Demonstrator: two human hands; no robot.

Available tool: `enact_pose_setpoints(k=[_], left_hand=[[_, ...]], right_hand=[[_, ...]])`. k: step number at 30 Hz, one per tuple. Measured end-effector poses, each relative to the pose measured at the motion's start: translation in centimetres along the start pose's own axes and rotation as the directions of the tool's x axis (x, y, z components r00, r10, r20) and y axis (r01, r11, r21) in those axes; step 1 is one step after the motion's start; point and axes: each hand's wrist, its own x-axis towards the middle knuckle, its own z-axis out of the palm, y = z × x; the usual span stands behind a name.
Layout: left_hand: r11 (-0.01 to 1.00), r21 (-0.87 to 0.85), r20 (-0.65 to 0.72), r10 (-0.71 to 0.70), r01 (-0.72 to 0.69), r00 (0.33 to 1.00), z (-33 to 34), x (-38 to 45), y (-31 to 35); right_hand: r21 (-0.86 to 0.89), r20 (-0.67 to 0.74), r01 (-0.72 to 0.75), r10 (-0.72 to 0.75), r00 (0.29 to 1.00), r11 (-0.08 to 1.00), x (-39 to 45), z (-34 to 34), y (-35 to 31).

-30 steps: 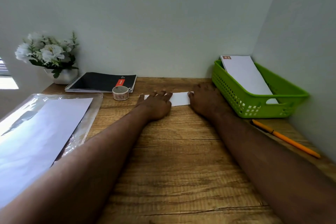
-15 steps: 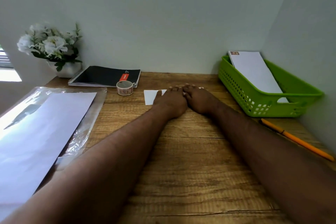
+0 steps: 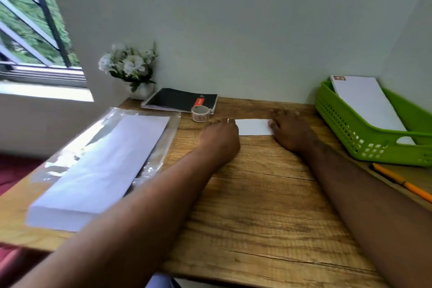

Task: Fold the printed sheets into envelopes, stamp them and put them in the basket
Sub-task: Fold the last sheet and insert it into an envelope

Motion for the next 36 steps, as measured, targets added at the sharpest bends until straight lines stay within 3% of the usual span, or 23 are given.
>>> enact_pose_setpoints(k=[2, 5, 9, 12, 18, 20, 23, 26, 28, 30, 33, 36], left_hand=[[1.0, -0.004, -0.142, 0.001, -0.002, 0.99, -1.6, -1.5, -1.9], [0.99, 0.071, -0.21, -0.102, 0.12, 0.972, -4.1, -3.4, -6.5], [0.904, 0.171, -0.1, -0.38, 0.392, 0.92, -5.4, -5.8, -12.4], [0.891, 0.084, 0.051, -0.451, 0.446, 0.891, -4.9, -6.9, -14.7], [0.933, 0.07, -0.13, -0.341, 0.352, 0.931, -5.9, -7.8, -13.5], [0.946, 0.015, -0.211, -0.315, 0.325, 0.925, -6.9, -7.6, -12.6], [0.934, -0.191, -0.357, -0.353, 0.302, 0.865, -9.7, -7.0, -11.1], [0.874, -0.473, -0.563, -0.394, 0.107, 0.727, -12.7, -5.9, -8.6], [0.802, -0.596, -0.618, -0.434, -0.031, 0.656, -13.1, -4.9, -6.2], [0.662, -0.728, -0.576, -0.451, -0.177, 0.682, -12.2, -3.5, -3.7], [0.339, -0.894, -0.434, -0.494, -0.293, 0.753, -9.6, -1.4, -0.5], [0.043, -0.959, -0.274, -0.4, -0.281, 0.875, -7.5, 0.4, 1.3]], right_hand=[[-0.036, -0.07, 0.061, -0.063, 0.996, 0.998, -0.5, -0.7, -1.2], [0.135, -0.115, 0.182, -0.167, 0.979, 0.974, -2.1, -1.8, -6.7], [0.285, -0.015, 0.417, -0.431, 0.902, 0.863, -4.5, -1.4, -15.8], [0.259, 0.136, 0.545, -0.589, 0.796, 0.797, -4.7, 0.5, -18.9], [0.324, 0.153, 0.549, -0.616, 0.773, 0.77, -4.3, 1.2, -18.7], [0.443, 0.12, 0.486, -0.586, 0.801, 0.754, -4.4, 0.9, -18.4], [0.701, 0.048, 0.27, -0.422, 0.905, 0.66, -4.8, -0.7, -17.5], [0.902, 0.051, 0.063, -0.251, 0.967, 0.427, -5.1, -2.6, -16.0], [0.98, 0.088, -0.046, -0.211, 0.974, 0.194, -4.9, -3.6, -15.1], [0.994, 0.113, -0.112, -0.179, 0.977, 0.012, -4.5, -4.6, -14.4], [0.997, 0.075, -0.075, -0.161, 0.984, 0.008, -4.0, -5.6, -13.3], [1.0, 0.023, -0.023, -0.082, 0.996, -0.002, -3.6, -5.5, -12.2]])
